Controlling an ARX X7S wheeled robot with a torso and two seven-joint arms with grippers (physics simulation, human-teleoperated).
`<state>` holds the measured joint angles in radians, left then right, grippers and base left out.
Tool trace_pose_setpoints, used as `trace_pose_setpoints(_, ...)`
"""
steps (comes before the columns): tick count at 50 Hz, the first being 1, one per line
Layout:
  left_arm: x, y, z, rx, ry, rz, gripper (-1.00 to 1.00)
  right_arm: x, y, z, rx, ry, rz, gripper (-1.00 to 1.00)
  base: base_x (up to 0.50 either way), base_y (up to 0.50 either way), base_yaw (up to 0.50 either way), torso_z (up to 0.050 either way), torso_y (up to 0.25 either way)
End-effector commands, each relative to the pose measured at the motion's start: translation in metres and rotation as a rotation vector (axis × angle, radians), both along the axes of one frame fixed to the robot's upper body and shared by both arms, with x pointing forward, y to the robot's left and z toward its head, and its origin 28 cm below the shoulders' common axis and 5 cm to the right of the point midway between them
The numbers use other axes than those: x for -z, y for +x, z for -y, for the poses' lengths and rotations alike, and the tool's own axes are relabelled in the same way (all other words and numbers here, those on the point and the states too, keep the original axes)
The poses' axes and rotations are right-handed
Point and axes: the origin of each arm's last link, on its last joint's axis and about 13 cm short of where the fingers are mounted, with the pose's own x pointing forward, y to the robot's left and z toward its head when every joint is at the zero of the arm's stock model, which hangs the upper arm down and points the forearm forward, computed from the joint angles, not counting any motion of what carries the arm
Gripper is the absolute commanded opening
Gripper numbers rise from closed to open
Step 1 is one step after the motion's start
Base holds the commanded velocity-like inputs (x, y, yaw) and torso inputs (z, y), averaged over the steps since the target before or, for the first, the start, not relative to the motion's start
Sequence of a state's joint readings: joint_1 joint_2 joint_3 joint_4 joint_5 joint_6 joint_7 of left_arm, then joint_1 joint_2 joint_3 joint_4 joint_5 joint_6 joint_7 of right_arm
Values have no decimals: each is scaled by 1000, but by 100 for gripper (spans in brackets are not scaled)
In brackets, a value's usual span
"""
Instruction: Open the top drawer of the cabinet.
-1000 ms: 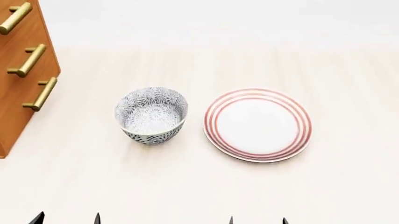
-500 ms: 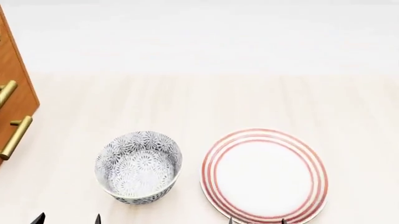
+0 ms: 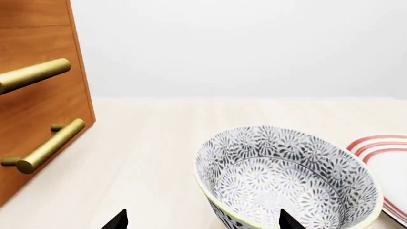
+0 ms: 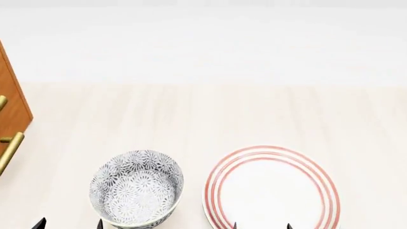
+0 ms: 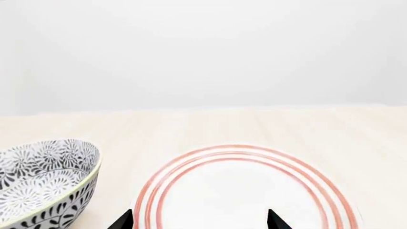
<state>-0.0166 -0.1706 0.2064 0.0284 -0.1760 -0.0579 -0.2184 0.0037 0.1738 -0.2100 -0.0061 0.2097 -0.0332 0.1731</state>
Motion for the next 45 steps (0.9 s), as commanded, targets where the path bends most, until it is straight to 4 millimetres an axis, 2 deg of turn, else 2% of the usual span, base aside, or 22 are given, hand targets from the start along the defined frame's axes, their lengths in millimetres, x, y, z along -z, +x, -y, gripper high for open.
trace_pose_setpoints(1, 0, 1, 0, -4, -2, 9, 100, -1, 1, 0, -1, 0, 12, 100, 500, 0, 0, 0, 0)
trace_pose_setpoints(11, 0, 1, 0, -5, -3, 9, 100, -3, 1, 0, -1, 1, 27, 100, 21, 0, 0, 0, 0)
trace_pose_setpoints(34, -1, 1, 0, -6, -3, 10, 100, -3, 1, 0, 1, 2, 28, 100, 0, 500, 0, 0, 0)
trace_pose_setpoints(45, -1, 2, -1, -15, -2, 10, 100, -2, 1, 0, -3, 1, 23, 100, 0, 6, 0, 0, 0)
